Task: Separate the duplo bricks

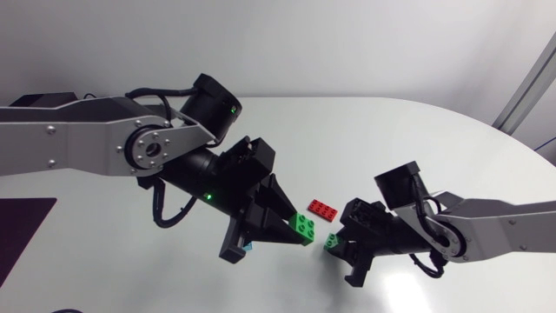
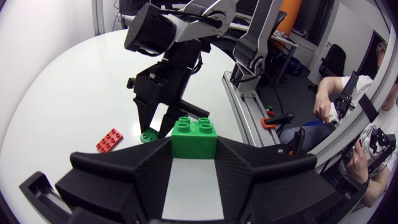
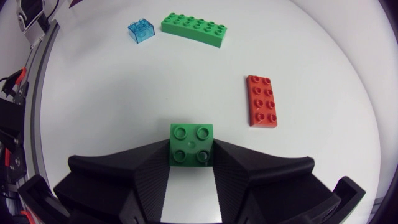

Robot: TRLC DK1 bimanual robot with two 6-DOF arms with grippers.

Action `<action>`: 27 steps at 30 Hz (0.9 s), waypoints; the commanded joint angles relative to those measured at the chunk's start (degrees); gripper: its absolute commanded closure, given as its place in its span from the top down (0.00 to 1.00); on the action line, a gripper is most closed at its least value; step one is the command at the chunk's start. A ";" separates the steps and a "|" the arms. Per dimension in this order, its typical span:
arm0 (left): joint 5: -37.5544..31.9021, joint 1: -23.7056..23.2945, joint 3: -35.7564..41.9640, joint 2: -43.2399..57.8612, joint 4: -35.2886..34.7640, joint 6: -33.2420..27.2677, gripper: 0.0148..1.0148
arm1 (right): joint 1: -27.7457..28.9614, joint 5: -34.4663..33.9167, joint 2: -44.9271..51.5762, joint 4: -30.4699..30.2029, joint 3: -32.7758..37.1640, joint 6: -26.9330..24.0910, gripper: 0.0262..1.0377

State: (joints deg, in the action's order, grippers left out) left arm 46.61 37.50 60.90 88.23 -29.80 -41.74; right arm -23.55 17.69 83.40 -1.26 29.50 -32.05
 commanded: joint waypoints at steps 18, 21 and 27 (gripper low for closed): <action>-1.79 2.58 -5.01 5.47 11.78 7.11 0.27 | -0.97 -3.72 1.86 1.17 -1.28 -1.17 0.84; -1.79 2.41 -5.01 5.73 12.05 7.11 0.28 | -0.62 -2.31 -3.50 -2.00 -1.20 -1.08 0.92; -1.79 2.14 -5.53 7.31 12.84 6.49 0.28 | 1.40 5.60 -13.43 -9.47 0.30 -1.61 0.92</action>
State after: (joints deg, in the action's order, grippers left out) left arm 44.75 39.66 57.17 93.91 -17.54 -35.92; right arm -23.16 21.96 72.42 -8.75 29.39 -32.47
